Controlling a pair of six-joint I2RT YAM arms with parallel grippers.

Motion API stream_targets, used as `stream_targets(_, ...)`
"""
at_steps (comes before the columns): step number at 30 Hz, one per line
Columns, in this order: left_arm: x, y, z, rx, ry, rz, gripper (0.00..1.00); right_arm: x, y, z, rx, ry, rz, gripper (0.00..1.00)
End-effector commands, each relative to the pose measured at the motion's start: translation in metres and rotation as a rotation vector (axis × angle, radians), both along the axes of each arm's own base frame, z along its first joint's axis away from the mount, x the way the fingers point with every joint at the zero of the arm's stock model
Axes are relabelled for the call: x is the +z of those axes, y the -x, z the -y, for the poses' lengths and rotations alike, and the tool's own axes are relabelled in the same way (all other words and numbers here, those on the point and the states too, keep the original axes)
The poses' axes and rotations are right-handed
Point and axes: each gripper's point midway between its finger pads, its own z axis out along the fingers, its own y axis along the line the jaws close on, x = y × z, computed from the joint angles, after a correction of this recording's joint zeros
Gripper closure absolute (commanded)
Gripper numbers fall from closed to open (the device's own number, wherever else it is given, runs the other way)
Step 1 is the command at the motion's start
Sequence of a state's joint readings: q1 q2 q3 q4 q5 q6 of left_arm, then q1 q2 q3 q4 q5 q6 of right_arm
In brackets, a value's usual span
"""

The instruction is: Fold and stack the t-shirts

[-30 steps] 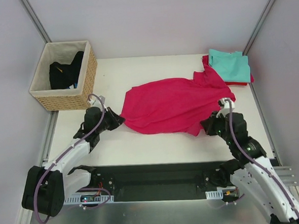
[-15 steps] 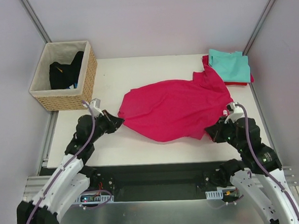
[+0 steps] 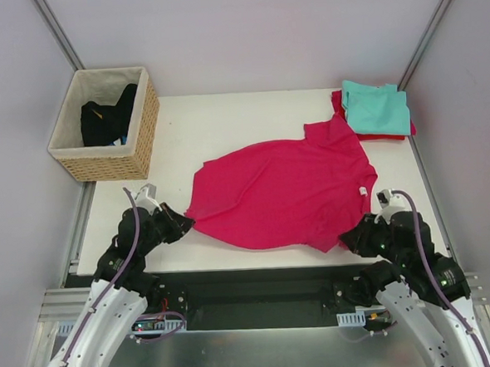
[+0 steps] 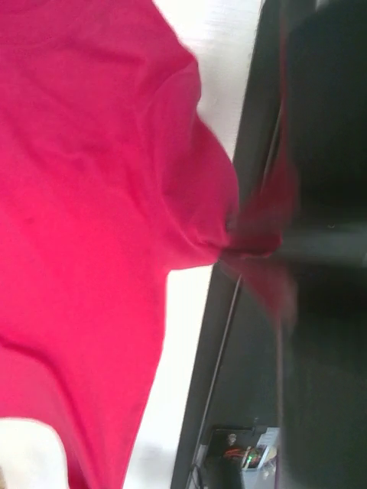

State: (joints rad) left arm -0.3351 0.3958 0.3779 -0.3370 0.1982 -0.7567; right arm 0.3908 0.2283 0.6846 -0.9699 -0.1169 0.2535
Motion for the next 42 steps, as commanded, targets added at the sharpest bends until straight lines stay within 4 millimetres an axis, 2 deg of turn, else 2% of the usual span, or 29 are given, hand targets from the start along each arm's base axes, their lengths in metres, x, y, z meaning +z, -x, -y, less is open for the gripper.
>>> stream_targets(1,-0.020,0.012,-0.005,0.026,-0.006,-0.076,0.67,0.017,0.011,0.010,-0.013,0.029,0.000,0.49)
stream_targets(2,-0.019,0.011,-0.005,0.027,-0.010,-0.070,0.39,0.021,0.007,0.013,-0.027,0.050,0.009,0.28)
stream_targets(3,-0.015,0.010,-0.007,0.032,-0.014,-0.059,0.29,0.027,0.005,0.015,-0.037,0.055,0.021,0.02)
stream_targets(4,-0.011,0.006,-0.010,0.052,-0.025,-0.043,0.12,0.040,0.000,0.019,-0.064,0.062,0.050,0.03)
stream_targets(5,0.002,0.001,-0.010,0.053,-0.038,-0.018,0.01,0.049,-0.005,0.017,-0.063,0.052,0.074,0.04)
stream_targets(7,0.021,-0.008,-0.013,0.062,-0.064,0.016,0.01,0.064,-0.017,0.011,-0.054,0.051,0.084,0.04)
stream_targets(8,0.043,-0.019,-0.015,0.078,-0.084,0.048,0.01,0.073,-0.026,0.006,-0.044,0.045,0.111,0.04)
stream_targets(10,0.066,-0.031,-0.014,0.087,-0.102,0.081,0.01,0.079,-0.044,0.004,-0.053,0.073,0.107,0.04)
stream_targets(11,0.090,-0.045,-0.012,0.088,-0.118,0.113,0.01,0.094,-0.054,0.001,-0.049,0.070,0.153,0.04)
stream_targets(13,0.113,-0.062,-0.007,0.078,-0.127,0.146,0.01,0.098,-0.078,0.001,-0.080,0.113,0.154,0.04)
stream_targets(14,0.131,-0.083,-0.001,0.079,-0.133,0.167,0.01,0.111,-0.091,-0.002,-0.092,0.105,0.195,0.04)
stream_targets(16,0.143,-0.105,0.010,0.052,-0.130,0.183,0.01,0.104,-0.115,-0.006,-0.112,0.149,0.159,0.04)
stream_targets(17,0.142,-0.127,0.020,0.047,-0.133,0.150,0.01,0.106,-0.128,-0.008,-0.122,0.157,0.165,0.04)
stream_targets(18,0.144,-0.138,0.032,0.007,-0.107,0.150,0.01,0.108,-0.137,-0.009,-0.133,0.165,0.169,0.04)
stream_targets(19,0.141,-0.149,0.040,-0.007,-0.102,0.137,0.01,0.100,-0.155,-0.008,-0.165,0.200,0.151,0.04)
stream_targets(20,0.122,-0.166,0.050,-0.013,-0.091,0.073,0.01,0.100,-0.162,-0.009,-0.175,0.211,0.152,0.04)
stream_targets(22,0.111,-0.185,0.064,-0.041,-0.063,0.059,0.01,0.100,-0.180,-0.009,-0.205,0.230,0.155,0.04)
stream_targets(23,0.089,-0.198,0.072,-0.048,-0.056,0.006,0.01,0.092,-0.191,-0.011,-0.217,0.246,0.132,0.04)
stream_targets(25,0.077,-0.213,0.083,-0.069,-0.033,-0.004,0.01,0.090,-0.205,-0.011,-0.247,0.261,0.140,0.04)
stream_targets(26,0.052,-0.220,0.088,-0.073,-0.033,-0.056,0.01,0.079,-0.213,-0.013,-0.254,0.275,0.116,0.04)
stream_targets(28,0.041,-0.233,0.097,-0.083,-0.012,-0.059,0.01,0.074,-0.225,-0.015,-0.264,0.274,0.110,0.04)
stream_targets(29,0.020,-0.238,0.100,-0.090,-0.015,-0.101,0.01,0.069,-0.230,-0.017,-0.269,0.271,0.095,0.04)
stream_targets(31,0.011,-0.246,0.104,-0.093,-0.014,-0.112,0.01,0.058,-0.240,-0.024,-0.254,0.263,0.072,0.04)
stream_targets(32,-0.004,-0.250,0.105,-0.092,-0.023,-0.135,0.01,0.054,-0.243,-0.026,-0.250,0.262,0.066,0.04)
stream_targets(35,-0.021,-0.261,0.107,-0.091,-0.042,-0.152,0.01,0.047,-0.248,-0.029,-0.242,0.263,0.056,0.04)
stream_targets(37,-0.025,-0.270,0.109,-0.081,-0.047,-0.152,0.01,0.046,-0.250,-0.031,-0.235,0.258,0.060,0.04)
stream_targets(38,-0.036,-0.272,0.108,-0.076,-0.053,-0.171,0.01,0.045,-0.250,-0.032,-0.231,0.259,0.059,0.04)
stream_targets(40,-0.039,-0.280,0.108,-0.060,-0.052,-0.170,0.01,0.041,-0.250,-0.033,-0.223,0.261,0.054,0.04)
stream_targets(42,-0.054,-0.287,0.104,-0.030,-0.063,-0.195,0.01,0.039,-0.249,-0.033,-0.217,0.263,0.048,0.04)
